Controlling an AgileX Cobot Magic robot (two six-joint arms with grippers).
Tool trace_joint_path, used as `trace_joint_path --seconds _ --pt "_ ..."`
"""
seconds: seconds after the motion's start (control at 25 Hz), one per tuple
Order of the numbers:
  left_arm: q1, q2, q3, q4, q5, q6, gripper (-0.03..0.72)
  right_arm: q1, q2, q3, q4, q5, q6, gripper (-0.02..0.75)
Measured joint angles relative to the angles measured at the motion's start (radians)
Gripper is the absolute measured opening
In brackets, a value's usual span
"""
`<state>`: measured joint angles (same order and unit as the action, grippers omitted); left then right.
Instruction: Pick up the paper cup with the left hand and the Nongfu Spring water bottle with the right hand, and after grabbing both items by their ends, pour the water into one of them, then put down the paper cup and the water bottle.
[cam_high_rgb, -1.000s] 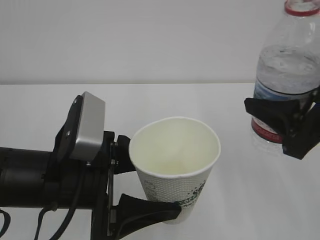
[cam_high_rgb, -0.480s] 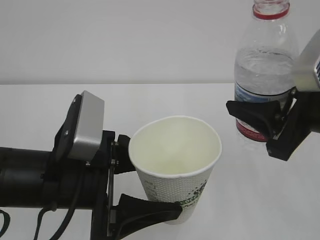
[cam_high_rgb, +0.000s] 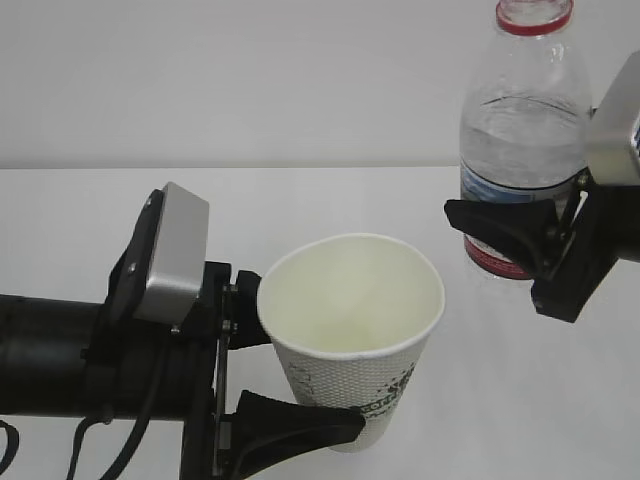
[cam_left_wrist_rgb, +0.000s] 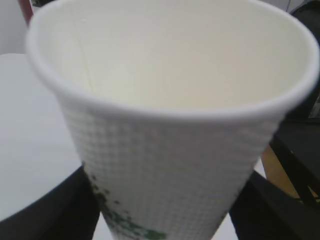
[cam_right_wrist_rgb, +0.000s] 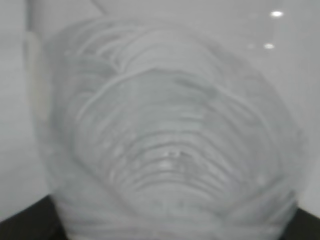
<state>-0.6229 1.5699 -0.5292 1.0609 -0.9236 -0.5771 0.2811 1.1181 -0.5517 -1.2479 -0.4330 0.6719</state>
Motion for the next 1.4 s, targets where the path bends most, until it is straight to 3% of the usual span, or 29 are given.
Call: trace_joint_path --seconds 0.32,0.96,1.4 --pt "0.000 0.000 0.000 0.032 0.000 0.000 0.544 0.076 0.000 -0.017 -0.017 0.031 0.007 0.482" --pt "0.000 0.000 0.000 0.037 -0.002 0.000 0.544 0.078 0.050 -0.052 -0.127 0.064 -0.025 0.482" --pt "0.000 0.000 0.000 0.038 -0.002 0.000 0.544 0.078 0.050 -0.053 -0.132 0.076 -0.144 0.481"
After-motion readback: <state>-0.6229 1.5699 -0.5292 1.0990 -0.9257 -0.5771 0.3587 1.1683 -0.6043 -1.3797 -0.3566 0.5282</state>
